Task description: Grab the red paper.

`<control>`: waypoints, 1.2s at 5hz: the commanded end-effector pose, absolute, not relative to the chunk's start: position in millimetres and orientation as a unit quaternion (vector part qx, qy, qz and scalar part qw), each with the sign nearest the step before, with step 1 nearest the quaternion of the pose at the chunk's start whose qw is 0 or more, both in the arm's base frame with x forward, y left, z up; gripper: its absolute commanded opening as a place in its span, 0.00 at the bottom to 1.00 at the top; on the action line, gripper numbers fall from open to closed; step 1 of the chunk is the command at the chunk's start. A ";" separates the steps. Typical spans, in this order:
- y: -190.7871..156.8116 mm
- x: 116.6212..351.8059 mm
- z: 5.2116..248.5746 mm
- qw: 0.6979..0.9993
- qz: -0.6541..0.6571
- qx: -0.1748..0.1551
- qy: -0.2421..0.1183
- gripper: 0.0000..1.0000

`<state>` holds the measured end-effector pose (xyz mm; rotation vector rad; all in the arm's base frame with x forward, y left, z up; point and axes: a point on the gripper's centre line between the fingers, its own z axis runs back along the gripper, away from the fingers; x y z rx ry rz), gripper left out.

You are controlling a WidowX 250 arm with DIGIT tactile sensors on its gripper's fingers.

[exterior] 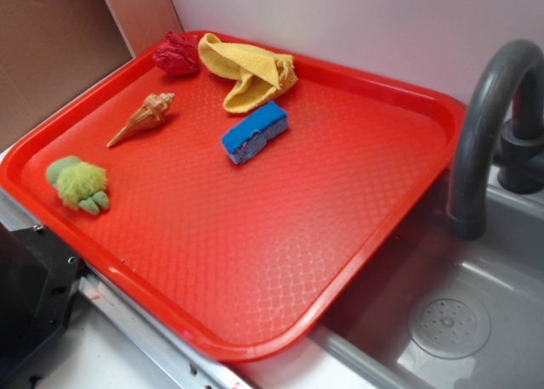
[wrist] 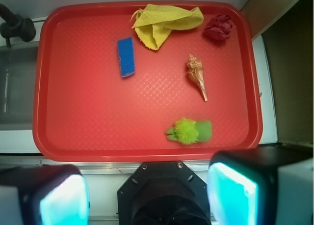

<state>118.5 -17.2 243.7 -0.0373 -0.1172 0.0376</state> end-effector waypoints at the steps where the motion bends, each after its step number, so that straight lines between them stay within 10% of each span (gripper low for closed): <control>1: -17.2 118.5 243.7 0.998 0.019 -0.019 -0.059 1.00; 4: 41.2 190.0 204.5 0.956 0.285 0.009 -0.074 1.00; 6: 92.4 242.0 162.4 0.895 0.415 0.030 -0.162 1.00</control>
